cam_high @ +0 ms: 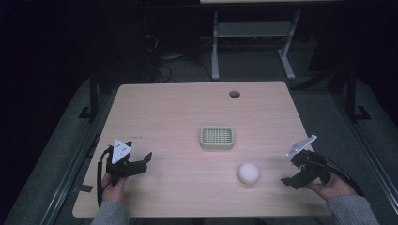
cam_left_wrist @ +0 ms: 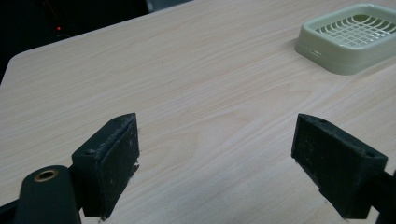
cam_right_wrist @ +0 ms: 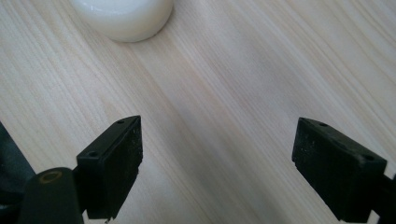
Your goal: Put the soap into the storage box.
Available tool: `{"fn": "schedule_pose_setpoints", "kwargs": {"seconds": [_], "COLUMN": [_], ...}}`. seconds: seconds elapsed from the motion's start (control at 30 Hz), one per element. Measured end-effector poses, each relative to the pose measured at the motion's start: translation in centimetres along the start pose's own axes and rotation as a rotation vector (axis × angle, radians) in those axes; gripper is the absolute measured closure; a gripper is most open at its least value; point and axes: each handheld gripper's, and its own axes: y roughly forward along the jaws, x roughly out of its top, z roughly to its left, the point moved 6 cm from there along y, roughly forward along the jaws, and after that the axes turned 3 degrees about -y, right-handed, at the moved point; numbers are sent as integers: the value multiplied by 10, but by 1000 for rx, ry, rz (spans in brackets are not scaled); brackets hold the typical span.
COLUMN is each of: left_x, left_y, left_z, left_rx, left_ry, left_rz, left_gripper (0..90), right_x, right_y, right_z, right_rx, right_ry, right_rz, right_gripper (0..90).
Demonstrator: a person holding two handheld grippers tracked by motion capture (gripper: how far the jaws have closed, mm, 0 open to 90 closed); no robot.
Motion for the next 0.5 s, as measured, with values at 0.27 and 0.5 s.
{"fn": "schedule_pose_setpoints", "kwargs": {"seconds": [0.27,0.5], "left_x": [0,1], "left_y": [-2,-2], "left_z": [-1,-1], "left_rx": [-3,-6], "left_ry": [6,10], "left_rz": [-5,-6], "left_gripper": [148,148], "right_x": [9,17], "right_y": [1,-3], "right_z": [6,14], "right_rx": [6,5], "right_ry": [-25,-58], "right_rz": [9,12], "right_gripper": [154,154]}}
